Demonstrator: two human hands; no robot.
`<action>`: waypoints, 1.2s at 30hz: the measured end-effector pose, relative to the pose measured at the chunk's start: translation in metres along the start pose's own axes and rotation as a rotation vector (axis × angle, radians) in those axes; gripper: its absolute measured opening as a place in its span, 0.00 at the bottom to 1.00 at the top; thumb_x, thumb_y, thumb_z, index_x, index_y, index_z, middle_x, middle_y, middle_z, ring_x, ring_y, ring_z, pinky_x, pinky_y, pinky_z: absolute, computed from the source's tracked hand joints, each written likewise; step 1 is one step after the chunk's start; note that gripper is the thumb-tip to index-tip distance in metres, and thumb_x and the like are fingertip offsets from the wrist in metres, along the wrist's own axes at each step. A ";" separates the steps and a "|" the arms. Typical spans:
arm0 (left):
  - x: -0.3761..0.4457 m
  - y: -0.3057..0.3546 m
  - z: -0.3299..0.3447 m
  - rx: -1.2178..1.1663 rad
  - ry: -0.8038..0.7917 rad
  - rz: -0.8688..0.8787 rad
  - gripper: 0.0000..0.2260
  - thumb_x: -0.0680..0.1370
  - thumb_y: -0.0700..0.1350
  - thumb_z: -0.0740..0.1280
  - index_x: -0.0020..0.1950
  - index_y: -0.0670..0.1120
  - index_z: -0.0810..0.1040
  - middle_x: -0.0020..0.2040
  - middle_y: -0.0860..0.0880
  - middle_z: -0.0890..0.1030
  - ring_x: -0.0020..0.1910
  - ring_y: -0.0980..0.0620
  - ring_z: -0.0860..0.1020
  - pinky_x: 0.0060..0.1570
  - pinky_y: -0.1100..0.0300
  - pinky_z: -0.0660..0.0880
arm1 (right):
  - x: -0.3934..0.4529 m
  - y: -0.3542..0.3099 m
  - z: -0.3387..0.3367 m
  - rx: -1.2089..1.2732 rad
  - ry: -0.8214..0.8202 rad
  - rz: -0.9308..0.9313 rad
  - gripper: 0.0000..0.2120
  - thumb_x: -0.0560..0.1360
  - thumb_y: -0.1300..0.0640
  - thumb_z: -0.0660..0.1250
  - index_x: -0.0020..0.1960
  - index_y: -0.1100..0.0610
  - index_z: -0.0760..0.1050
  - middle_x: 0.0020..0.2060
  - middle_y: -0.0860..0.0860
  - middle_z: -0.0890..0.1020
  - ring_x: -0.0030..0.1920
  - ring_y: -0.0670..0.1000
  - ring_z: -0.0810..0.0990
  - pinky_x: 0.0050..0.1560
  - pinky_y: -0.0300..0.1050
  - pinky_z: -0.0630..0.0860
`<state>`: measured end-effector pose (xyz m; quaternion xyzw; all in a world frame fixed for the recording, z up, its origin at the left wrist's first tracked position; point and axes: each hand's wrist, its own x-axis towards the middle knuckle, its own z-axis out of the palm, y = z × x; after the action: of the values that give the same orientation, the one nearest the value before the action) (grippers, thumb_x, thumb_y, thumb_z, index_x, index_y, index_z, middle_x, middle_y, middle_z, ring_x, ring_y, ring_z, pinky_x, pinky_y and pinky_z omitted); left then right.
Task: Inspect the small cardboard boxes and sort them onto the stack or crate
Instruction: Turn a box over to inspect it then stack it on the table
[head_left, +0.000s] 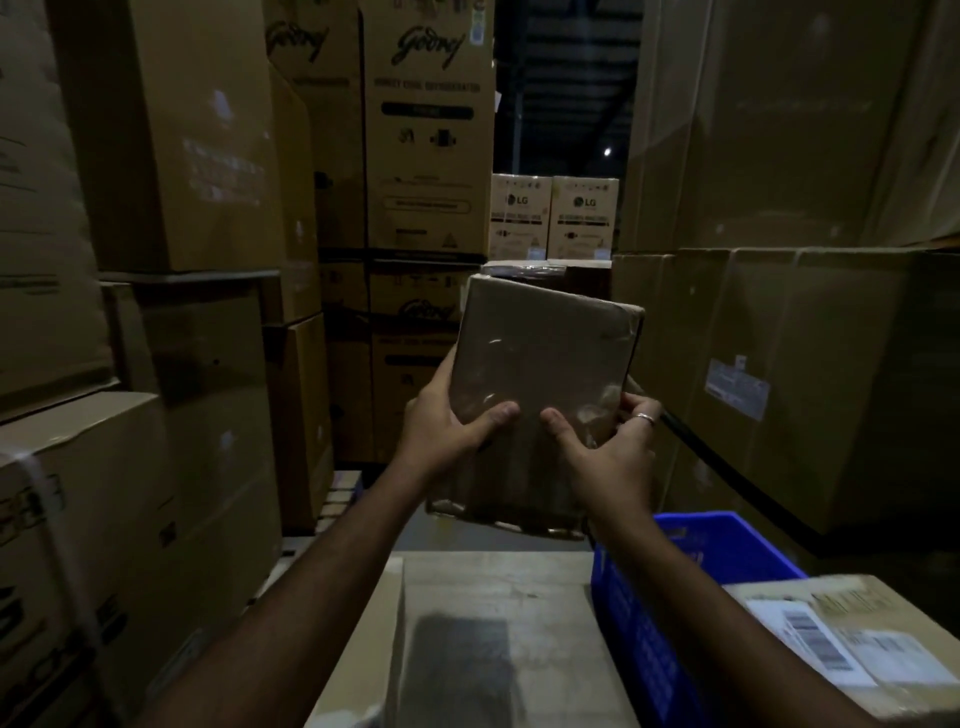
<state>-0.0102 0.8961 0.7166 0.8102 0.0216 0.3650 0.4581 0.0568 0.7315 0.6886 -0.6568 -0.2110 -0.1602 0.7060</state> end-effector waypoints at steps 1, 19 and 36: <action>0.001 -0.004 0.000 0.054 -0.030 0.014 0.40 0.71 0.54 0.76 0.78 0.51 0.62 0.68 0.48 0.76 0.66 0.50 0.76 0.63 0.52 0.76 | -0.003 0.008 0.000 0.076 -0.005 0.098 0.33 0.70 0.52 0.77 0.69 0.49 0.62 0.61 0.49 0.76 0.58 0.50 0.79 0.54 0.52 0.81; -0.134 -0.222 0.115 0.839 -0.887 -0.009 0.41 0.78 0.52 0.66 0.81 0.52 0.41 0.81 0.38 0.48 0.79 0.34 0.47 0.75 0.37 0.48 | -0.187 0.272 0.017 0.692 0.379 1.382 0.07 0.71 0.58 0.61 0.46 0.56 0.76 0.45 0.58 0.80 0.44 0.59 0.77 0.52 0.55 0.74; -0.188 -0.275 0.121 0.963 -0.921 -0.129 0.40 0.79 0.54 0.66 0.80 0.54 0.40 0.82 0.41 0.45 0.79 0.34 0.42 0.68 0.24 0.41 | -0.147 0.322 -0.023 -0.264 0.015 1.337 0.12 0.82 0.53 0.56 0.50 0.59 0.75 0.39 0.57 0.76 0.36 0.55 0.74 0.38 0.47 0.75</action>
<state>0.0081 0.8983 0.3627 0.9943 0.0326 -0.0969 0.0286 0.0950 0.7293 0.3358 -0.7255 0.2663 0.2816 0.5687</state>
